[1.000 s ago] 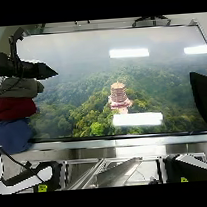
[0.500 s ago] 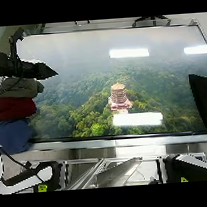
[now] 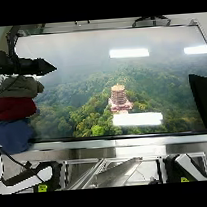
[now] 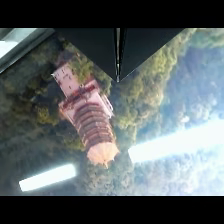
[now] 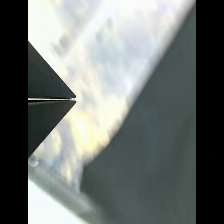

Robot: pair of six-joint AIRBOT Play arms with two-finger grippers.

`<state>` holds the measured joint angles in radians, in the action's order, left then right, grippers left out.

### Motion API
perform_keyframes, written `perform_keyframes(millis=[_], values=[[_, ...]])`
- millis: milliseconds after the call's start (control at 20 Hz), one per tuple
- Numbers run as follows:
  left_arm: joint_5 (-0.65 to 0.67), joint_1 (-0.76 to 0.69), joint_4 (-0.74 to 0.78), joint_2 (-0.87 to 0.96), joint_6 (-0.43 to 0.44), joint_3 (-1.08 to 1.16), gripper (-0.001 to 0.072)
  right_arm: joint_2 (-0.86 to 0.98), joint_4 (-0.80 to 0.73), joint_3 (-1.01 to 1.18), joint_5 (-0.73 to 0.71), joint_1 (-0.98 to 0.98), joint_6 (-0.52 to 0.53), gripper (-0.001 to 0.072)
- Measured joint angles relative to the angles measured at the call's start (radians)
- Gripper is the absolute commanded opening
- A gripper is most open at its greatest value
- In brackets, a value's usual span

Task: Fold the shirts.

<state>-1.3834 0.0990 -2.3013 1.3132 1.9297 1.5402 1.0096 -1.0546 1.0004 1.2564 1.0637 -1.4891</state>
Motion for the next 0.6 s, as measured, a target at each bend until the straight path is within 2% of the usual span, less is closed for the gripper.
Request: perform_keyframes(millis=[150, 350, 600], values=[[0.000, -0.030, 0.001, -0.046, -0.001, -0.089, 0.0013, -0.148, 0.029, -0.048, 0.052, -0.169, 0.000, 0.0019], [0.013, -0.110, 0.004, -0.207, -0.010, -0.359, 0.0013, -0.398, 0.043, -0.230, 0.096, -0.427, -0.015, 0.0019], [0.051, -0.159, 0.005, -0.445, -0.050, -0.678, 0.0013, -0.580, 0.042, -0.399, 0.108, -0.584, -0.048, 0.0019]])
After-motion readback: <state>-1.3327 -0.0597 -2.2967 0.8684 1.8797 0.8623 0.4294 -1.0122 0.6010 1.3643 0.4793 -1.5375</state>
